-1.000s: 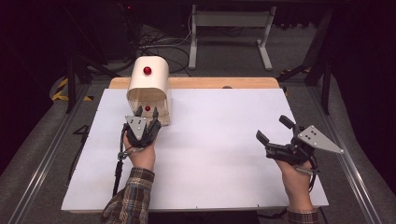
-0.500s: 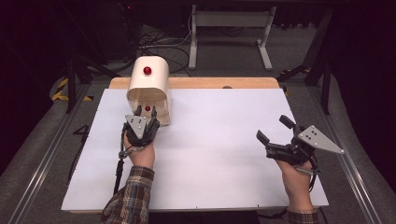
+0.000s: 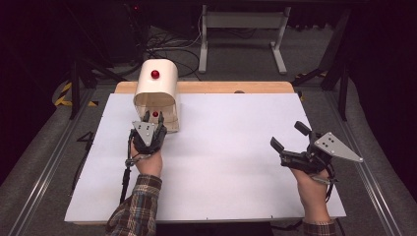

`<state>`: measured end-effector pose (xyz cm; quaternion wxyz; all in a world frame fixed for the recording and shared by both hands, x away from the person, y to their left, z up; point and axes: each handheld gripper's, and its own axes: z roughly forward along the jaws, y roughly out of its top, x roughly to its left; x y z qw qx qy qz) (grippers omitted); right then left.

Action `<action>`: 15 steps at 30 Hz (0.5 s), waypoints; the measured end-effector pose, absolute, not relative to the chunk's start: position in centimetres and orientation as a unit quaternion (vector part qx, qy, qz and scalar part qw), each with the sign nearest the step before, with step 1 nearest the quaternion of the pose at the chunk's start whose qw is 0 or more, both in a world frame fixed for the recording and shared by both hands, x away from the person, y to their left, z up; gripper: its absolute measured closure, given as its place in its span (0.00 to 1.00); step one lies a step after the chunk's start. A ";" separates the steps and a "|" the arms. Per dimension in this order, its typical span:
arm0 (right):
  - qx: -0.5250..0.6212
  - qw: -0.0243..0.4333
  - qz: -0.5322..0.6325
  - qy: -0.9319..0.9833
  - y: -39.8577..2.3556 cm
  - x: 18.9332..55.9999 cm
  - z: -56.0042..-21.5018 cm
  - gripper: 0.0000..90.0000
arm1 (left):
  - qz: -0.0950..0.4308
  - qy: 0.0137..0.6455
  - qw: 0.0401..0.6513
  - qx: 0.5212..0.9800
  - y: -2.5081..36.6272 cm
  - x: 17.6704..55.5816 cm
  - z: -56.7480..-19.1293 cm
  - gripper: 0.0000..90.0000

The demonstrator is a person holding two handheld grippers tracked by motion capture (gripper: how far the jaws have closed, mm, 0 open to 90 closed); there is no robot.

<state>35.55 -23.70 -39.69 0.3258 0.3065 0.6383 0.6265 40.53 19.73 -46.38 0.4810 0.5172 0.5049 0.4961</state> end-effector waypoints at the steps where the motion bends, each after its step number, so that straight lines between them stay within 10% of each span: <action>1: 0.306 0.326 0.627 0.639 -23.7 35.5 -39.7 0.03 | 0.497 0.505 0.480 0.516 19.7 40.5 -46.4 0.64; 15: 0.307 0.326 0.628 0.636 -23.7 35.5 -39.6 0.03 | 0.499 0.507 0.483 0.510 19.4 40.5 -46.4 0.79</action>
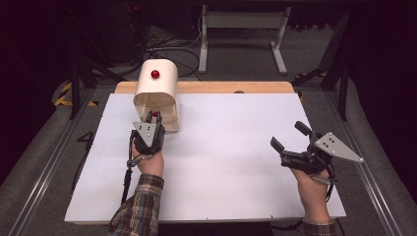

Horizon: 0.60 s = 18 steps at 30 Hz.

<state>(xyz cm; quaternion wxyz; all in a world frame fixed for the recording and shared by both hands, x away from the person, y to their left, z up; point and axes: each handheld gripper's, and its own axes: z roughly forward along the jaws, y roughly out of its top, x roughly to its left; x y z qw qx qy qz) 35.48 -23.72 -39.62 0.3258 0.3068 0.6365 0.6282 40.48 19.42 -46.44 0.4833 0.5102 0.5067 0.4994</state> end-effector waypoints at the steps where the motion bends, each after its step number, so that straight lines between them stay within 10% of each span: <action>1: 0.307 0.326 0.628 0.637 -23.7 35.5 -39.6 0.03 | 0.499 0.505 0.483 0.512 19.4 40.5 -46.4 0.81; 18: 0.305 0.327 0.628 0.638 -23.7 35.4 -39.6 0.03 | 0.491 0.502 0.487 0.520 19.6 39.9 -46.4 0.82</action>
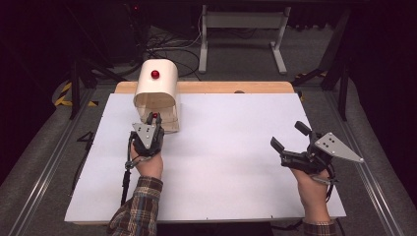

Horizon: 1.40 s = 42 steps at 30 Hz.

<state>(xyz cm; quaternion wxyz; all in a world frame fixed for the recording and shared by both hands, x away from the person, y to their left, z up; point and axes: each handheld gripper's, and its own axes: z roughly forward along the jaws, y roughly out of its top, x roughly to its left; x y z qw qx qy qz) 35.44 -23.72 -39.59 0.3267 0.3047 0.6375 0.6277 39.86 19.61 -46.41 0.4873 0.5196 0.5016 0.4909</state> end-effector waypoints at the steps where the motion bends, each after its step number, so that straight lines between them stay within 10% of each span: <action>1: 0.305 0.327 0.628 0.637 -23.7 35.4 -39.6 0.03 | 0.488 0.502 0.489 0.520 19.6 39.7 -46.4 0.82; 42: 0.307 0.326 0.626 0.638 -23.6 35.5 -39.6 0.03 | 0.472 0.497 0.501 0.528 20.1 37.2 -46.4 0.82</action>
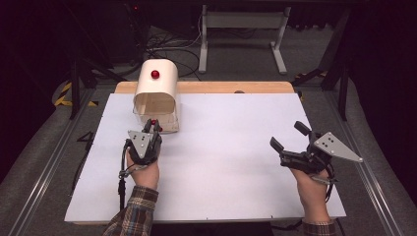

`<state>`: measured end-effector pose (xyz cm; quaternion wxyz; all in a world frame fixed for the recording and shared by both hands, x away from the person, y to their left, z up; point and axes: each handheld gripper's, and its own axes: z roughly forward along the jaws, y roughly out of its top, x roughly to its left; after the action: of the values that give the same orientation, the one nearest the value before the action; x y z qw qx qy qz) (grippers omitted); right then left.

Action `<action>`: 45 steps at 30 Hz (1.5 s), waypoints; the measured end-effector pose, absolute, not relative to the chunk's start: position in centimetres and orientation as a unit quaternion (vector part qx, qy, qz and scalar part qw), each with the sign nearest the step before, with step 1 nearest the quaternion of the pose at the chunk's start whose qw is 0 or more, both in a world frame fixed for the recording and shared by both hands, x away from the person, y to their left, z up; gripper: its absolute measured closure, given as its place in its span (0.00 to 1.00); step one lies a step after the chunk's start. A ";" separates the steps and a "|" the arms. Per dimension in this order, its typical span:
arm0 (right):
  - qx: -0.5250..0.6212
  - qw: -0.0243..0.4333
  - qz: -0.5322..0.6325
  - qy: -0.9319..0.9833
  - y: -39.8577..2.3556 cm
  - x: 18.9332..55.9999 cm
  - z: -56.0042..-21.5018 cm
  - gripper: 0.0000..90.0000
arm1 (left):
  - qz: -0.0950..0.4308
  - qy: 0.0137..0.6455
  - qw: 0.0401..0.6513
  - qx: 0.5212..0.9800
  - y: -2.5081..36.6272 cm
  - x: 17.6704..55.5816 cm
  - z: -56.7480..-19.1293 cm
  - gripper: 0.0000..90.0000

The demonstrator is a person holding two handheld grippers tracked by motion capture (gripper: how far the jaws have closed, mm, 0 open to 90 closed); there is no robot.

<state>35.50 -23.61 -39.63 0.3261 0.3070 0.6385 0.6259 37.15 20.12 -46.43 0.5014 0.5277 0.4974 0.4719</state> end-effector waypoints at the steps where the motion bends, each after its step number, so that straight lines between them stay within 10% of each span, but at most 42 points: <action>1: 0.307 0.326 0.626 0.638 -23.6 35.5 -39.6 0.03 | 0.471 0.497 0.502 0.528 20.1 37.1 -46.4 0.82; 45: 0.308 0.324 0.626 0.639 -23.6 35.6 -39.7 0.03 | 0.459 0.484 0.524 0.529 20.5 35.5 -46.3 0.77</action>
<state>35.55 -23.58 -39.74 0.3243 0.3081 0.6393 0.6255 35.50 20.51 -46.34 0.5241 0.5293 0.4845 0.4588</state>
